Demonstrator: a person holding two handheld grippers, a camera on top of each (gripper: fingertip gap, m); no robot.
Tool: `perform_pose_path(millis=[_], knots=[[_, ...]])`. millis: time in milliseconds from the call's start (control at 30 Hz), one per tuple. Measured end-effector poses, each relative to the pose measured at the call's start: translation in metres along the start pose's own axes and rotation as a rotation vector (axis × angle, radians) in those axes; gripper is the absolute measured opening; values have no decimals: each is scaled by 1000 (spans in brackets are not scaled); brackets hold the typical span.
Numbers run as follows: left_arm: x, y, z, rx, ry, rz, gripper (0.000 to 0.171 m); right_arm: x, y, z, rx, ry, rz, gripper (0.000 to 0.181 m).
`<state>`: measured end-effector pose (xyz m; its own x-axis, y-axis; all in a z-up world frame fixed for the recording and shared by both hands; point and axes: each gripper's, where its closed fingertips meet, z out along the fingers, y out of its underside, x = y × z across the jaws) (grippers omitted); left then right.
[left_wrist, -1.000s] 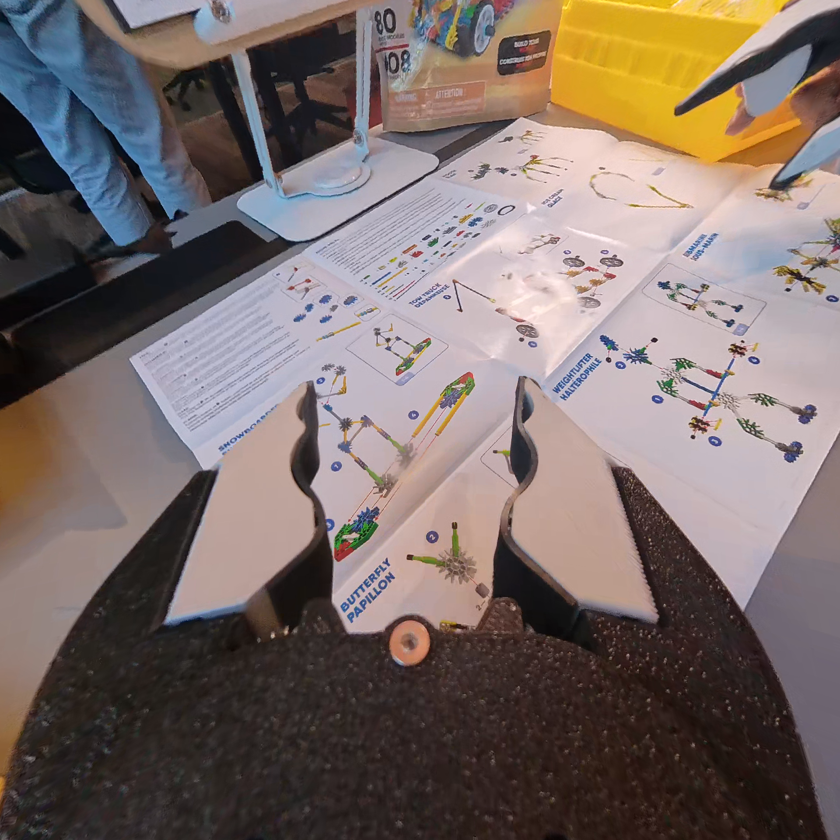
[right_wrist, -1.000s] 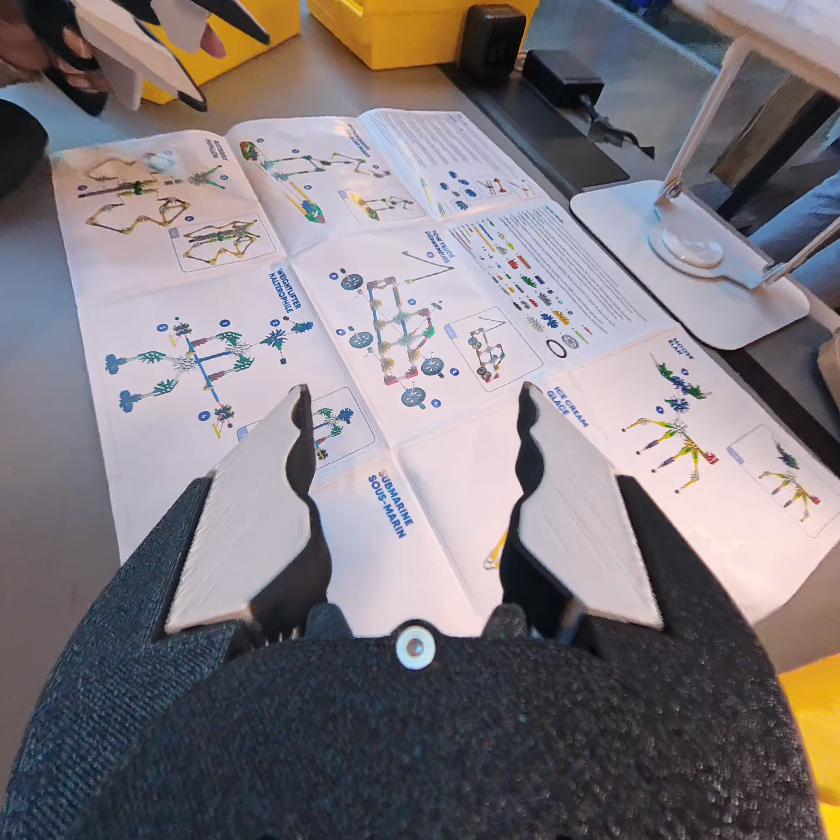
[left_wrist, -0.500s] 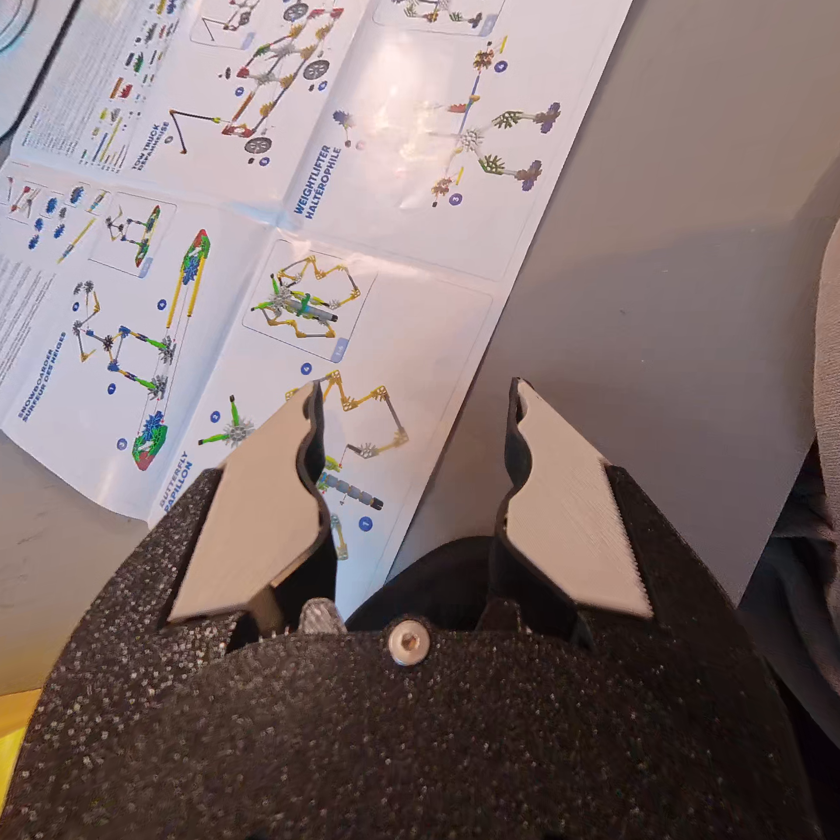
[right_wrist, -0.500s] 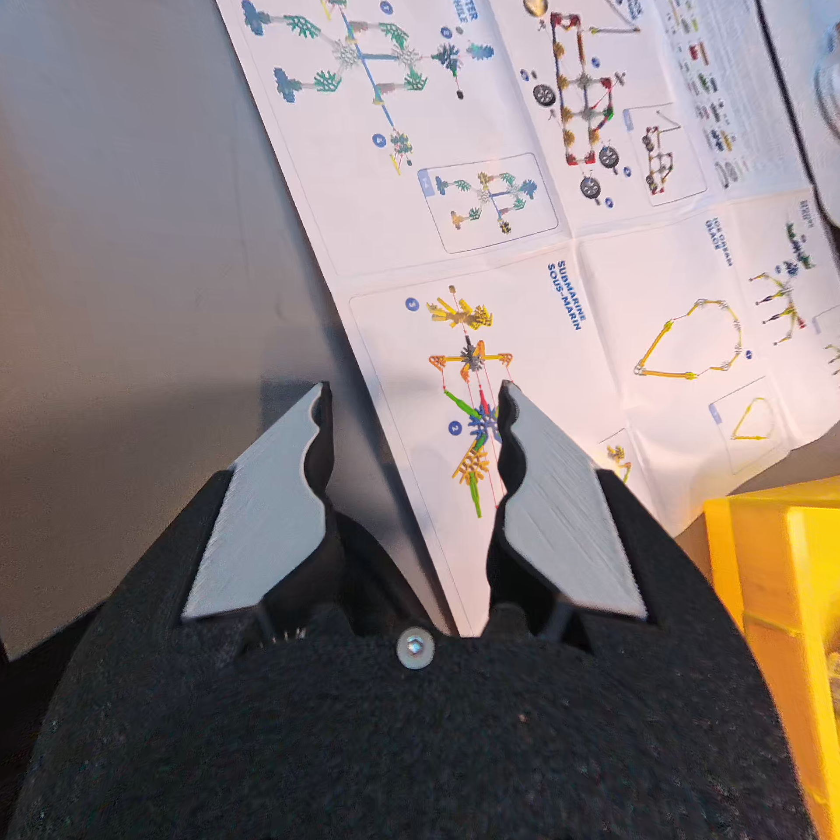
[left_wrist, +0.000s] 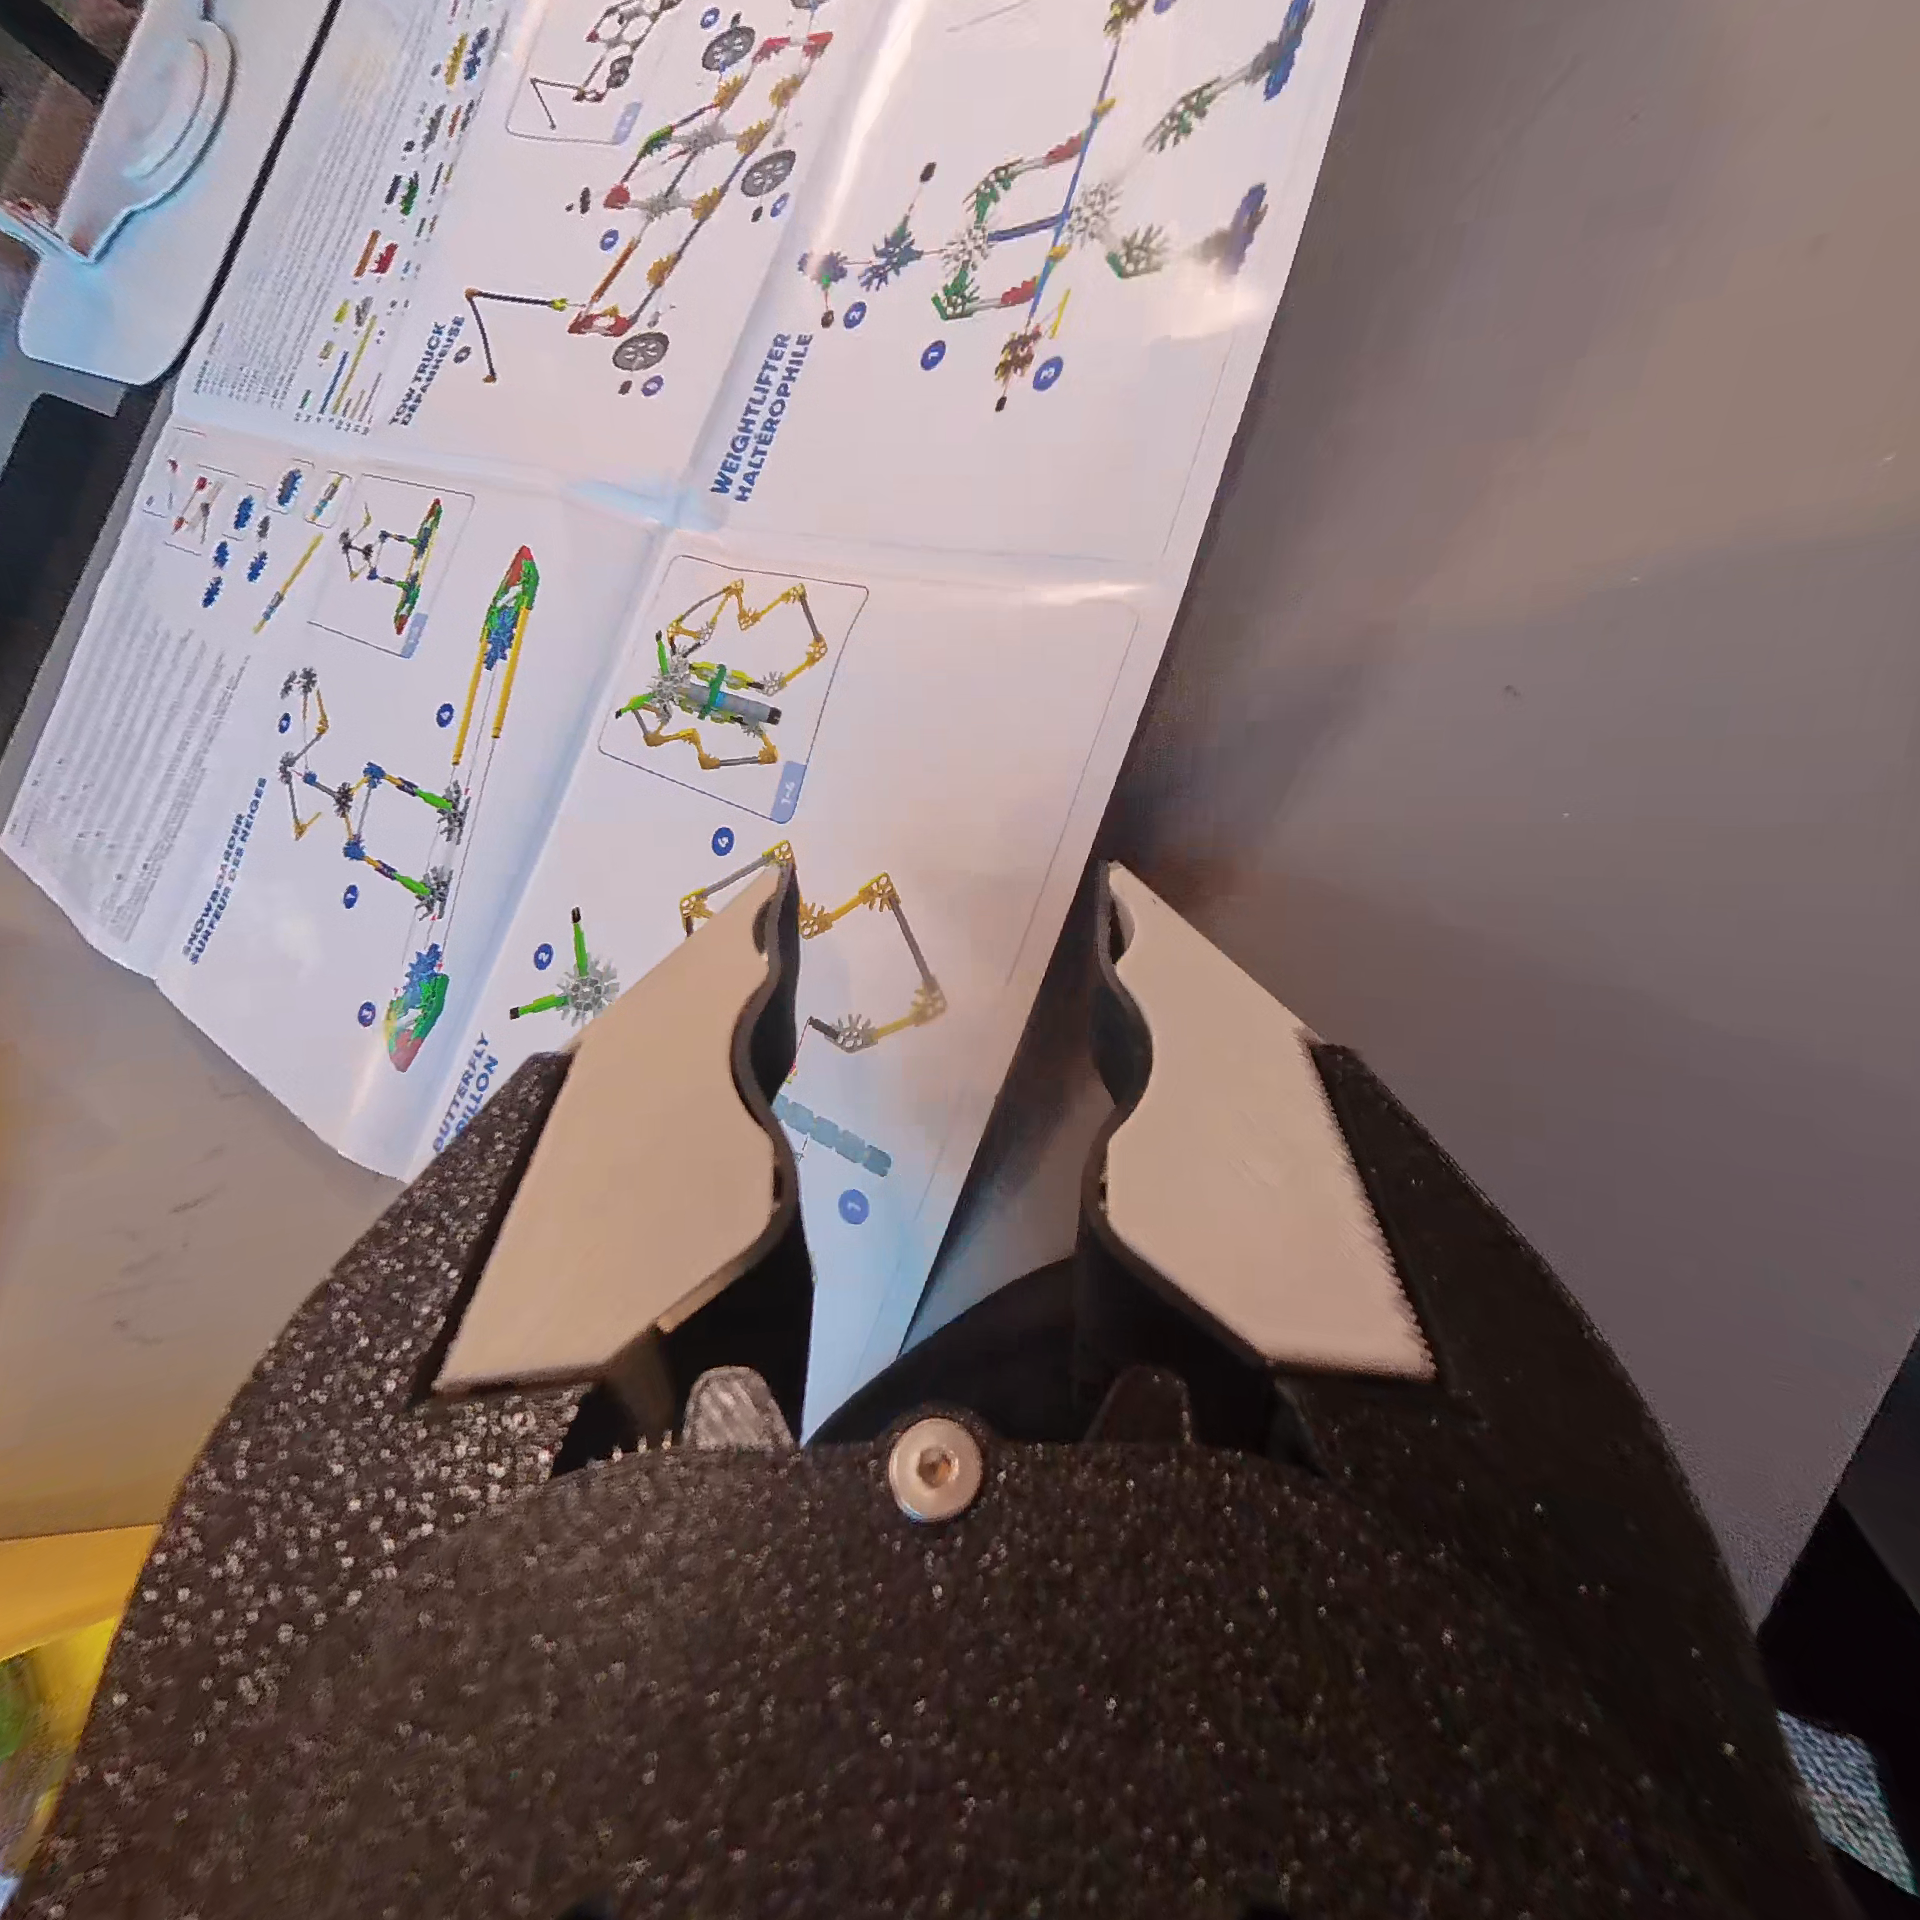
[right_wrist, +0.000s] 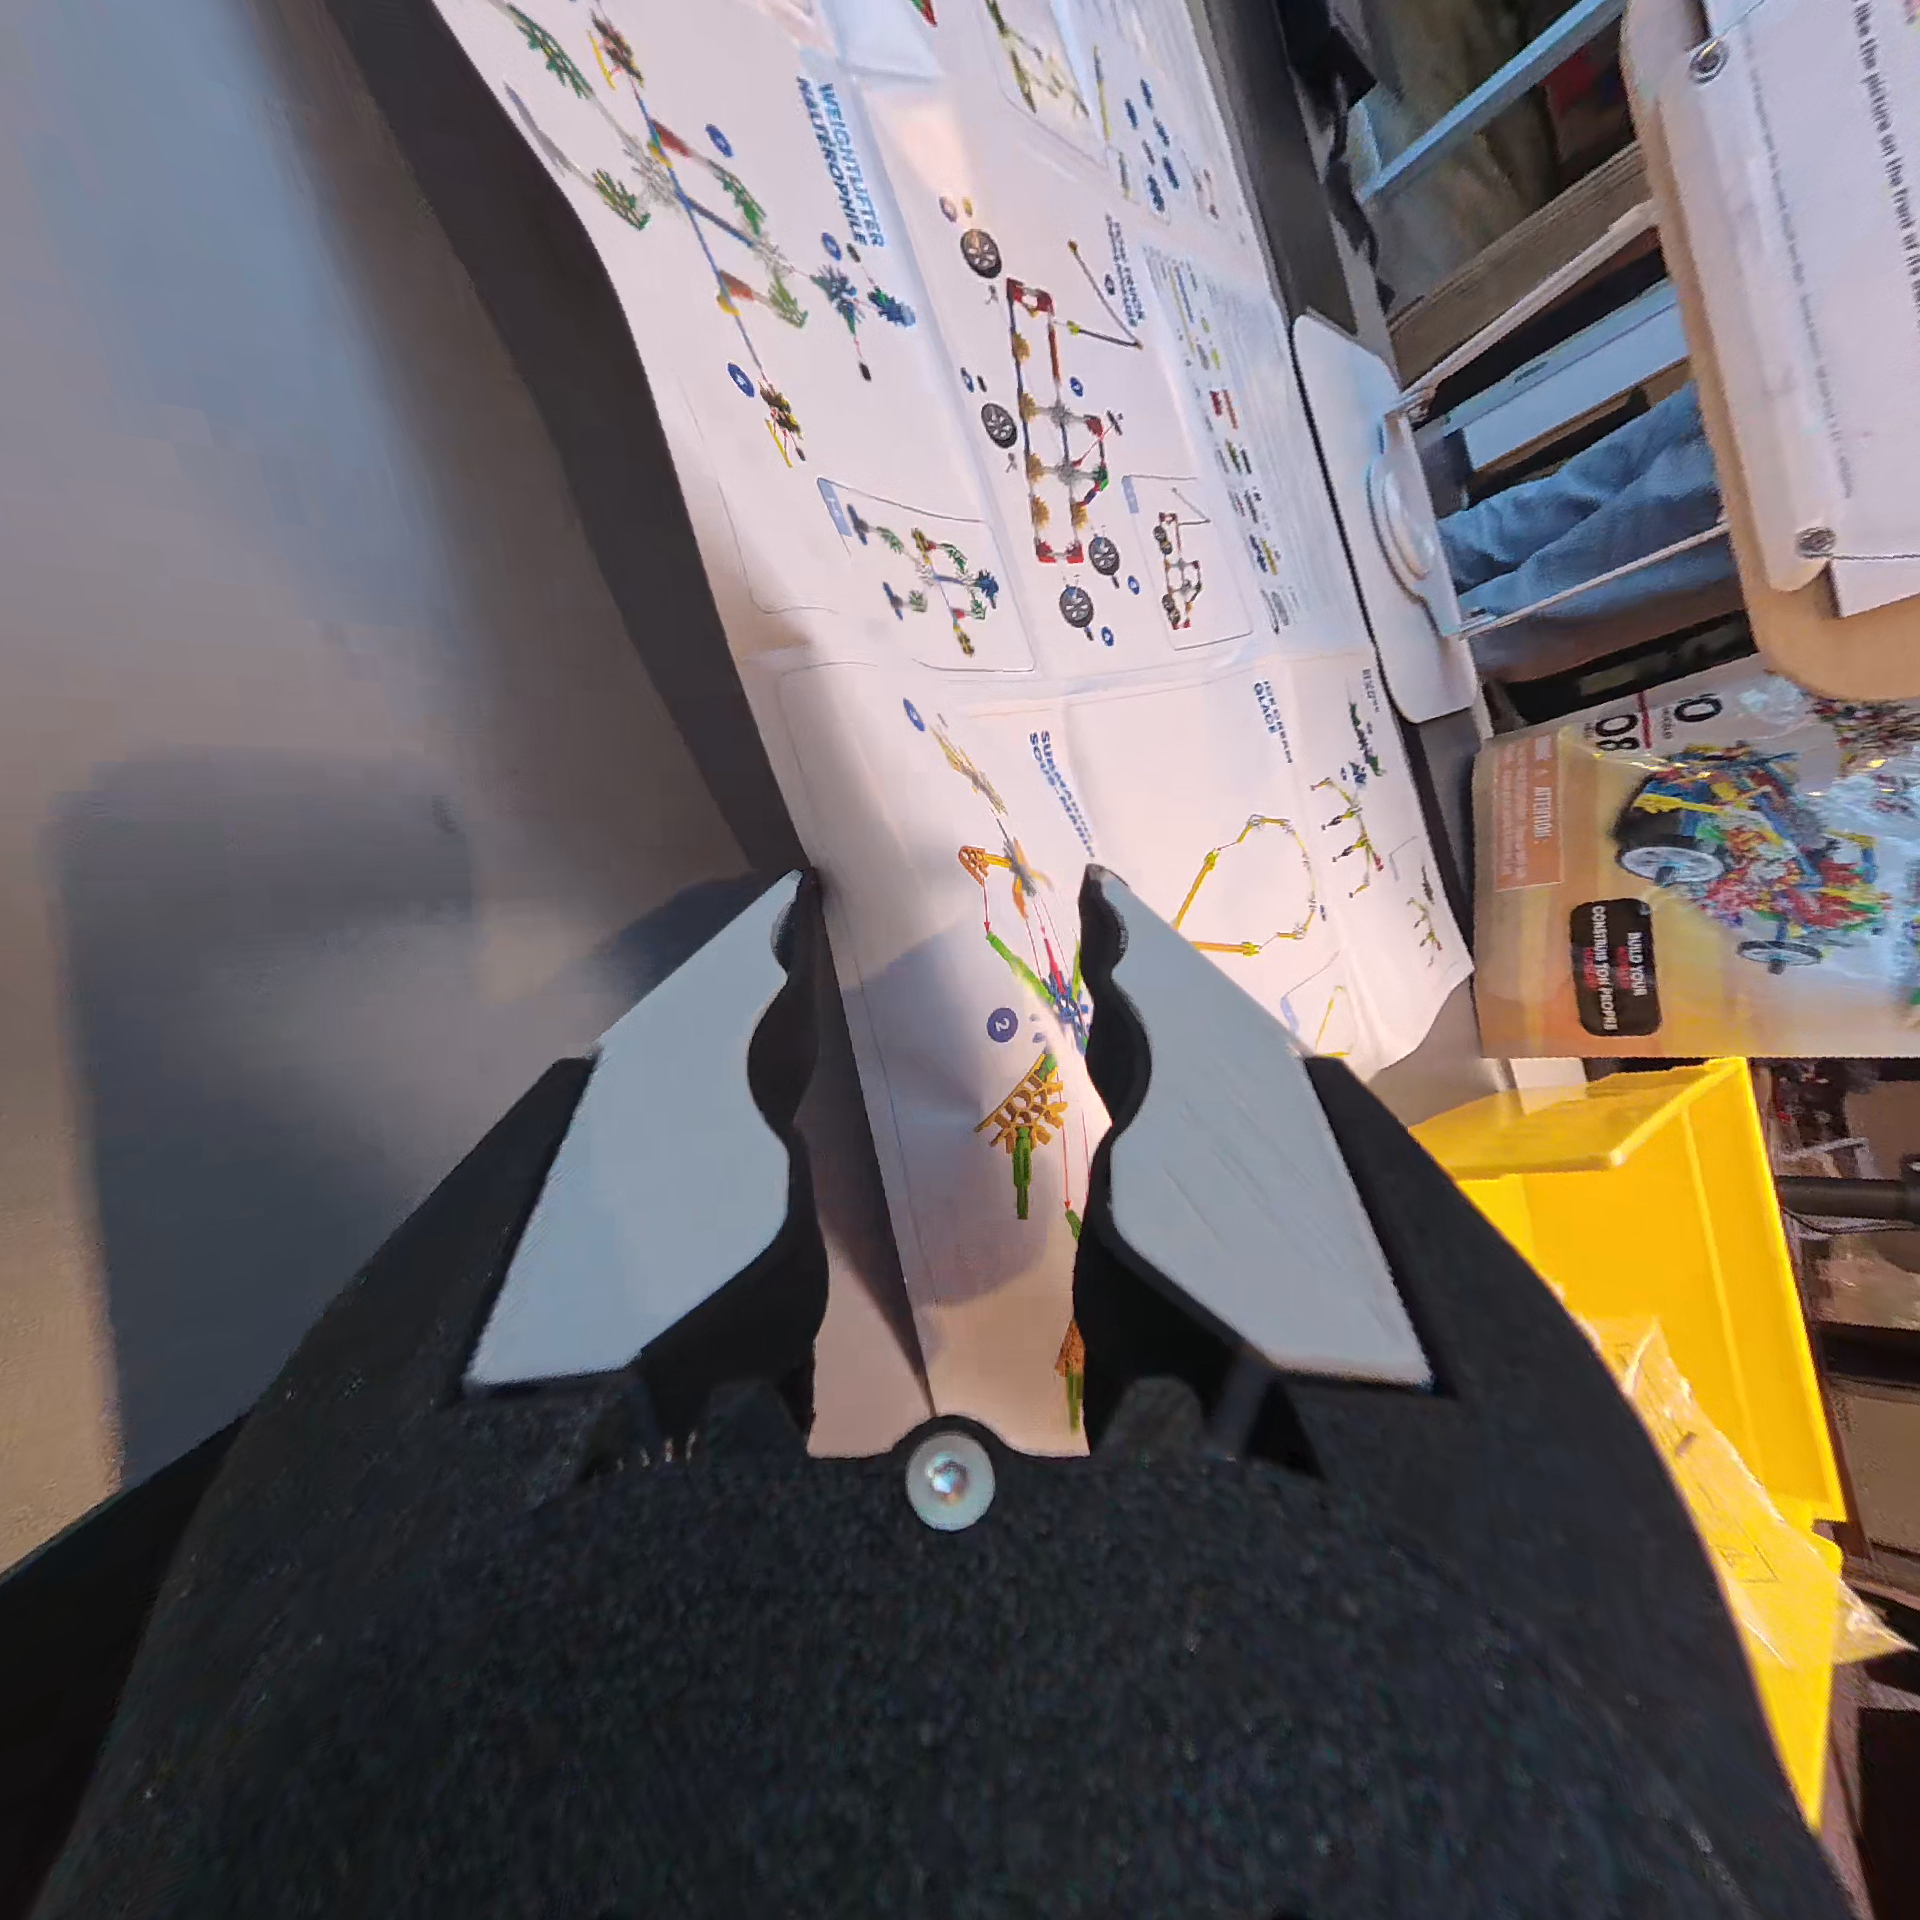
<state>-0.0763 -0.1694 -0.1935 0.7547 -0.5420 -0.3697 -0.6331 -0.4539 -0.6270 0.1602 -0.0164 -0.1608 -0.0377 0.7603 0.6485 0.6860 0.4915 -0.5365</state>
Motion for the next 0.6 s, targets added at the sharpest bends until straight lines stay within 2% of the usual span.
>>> perform_pose_path(millis=[133, 200, 367, 467, 500, 600], knots=[[-4, -1, -2, 17, -29, 10, 45, 1, 0, -6, -2, 6, 7, 48], [-7, -4, -4, 38, -57, 32, 33, -2, 2, -9, -2, 2, 9, 43], [-12, -10, -12, 61, -90, 88, 19, -3, 19, -16, -44, 33, 28, 39], [-14, -10, -19, 49, -93, 141, 13, -5, 31, -23, -74, 47, 40, 37], [-15, -8, -22, 35, -93, 163, 7, -6, 35, -25, -81, 49, 41, 34], [-19, 4, -27, -23, -59, 205, 5, -8, 47, -30, -110, 67, 30, 20]])
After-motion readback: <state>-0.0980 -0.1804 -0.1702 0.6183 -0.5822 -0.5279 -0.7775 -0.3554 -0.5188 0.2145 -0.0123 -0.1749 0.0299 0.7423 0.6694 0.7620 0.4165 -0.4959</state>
